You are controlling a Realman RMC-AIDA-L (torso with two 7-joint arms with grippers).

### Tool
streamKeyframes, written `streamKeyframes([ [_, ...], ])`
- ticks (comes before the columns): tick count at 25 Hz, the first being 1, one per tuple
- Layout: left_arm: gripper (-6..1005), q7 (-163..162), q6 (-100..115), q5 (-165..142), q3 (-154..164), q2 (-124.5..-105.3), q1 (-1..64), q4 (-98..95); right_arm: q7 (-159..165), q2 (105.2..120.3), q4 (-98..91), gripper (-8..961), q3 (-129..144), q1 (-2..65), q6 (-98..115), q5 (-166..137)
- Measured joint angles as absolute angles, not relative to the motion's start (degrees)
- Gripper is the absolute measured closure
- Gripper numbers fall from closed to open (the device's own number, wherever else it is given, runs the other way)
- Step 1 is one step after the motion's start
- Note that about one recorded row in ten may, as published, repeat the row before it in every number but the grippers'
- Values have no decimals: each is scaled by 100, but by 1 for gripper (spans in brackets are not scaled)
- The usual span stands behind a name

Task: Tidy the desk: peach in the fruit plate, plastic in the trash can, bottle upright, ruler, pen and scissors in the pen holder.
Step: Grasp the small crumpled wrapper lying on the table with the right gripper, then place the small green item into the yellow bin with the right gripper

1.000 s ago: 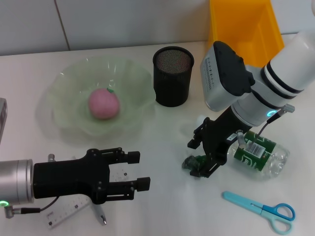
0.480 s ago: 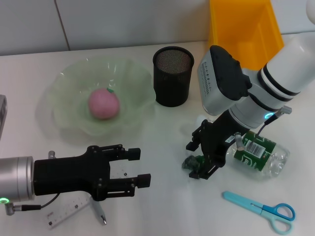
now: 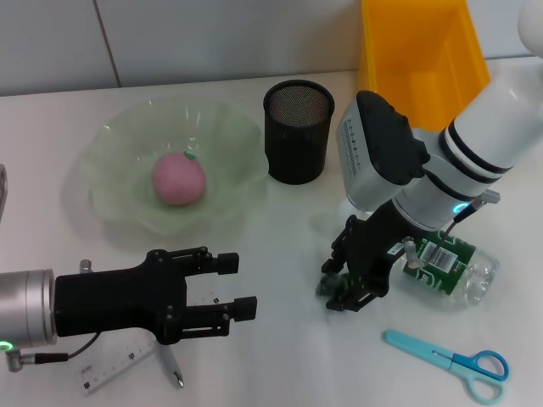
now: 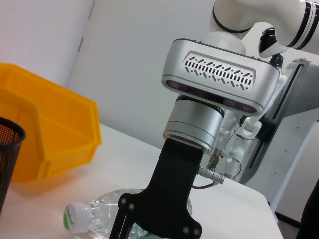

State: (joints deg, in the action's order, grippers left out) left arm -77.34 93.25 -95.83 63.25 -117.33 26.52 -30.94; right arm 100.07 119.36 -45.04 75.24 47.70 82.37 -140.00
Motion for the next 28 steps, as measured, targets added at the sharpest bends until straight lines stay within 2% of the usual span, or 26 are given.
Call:
streamKeyframes([
  [12,259,-7712,9350,-9573,6319,-11733,2634,-3094,10066,11944,-4512,541,7514,4757,8172,-13860],
  [18,259,-7689,9352,-9572,6319,-11729,2628,-3094,10163,11941,-4613,693,7455,4741,8276,-13799],
  [28,258,-7676,9352,-9572,6319,-11717,2645,-3087,10434,11902,-5632,692,6186,4613,9223,-13423],
])
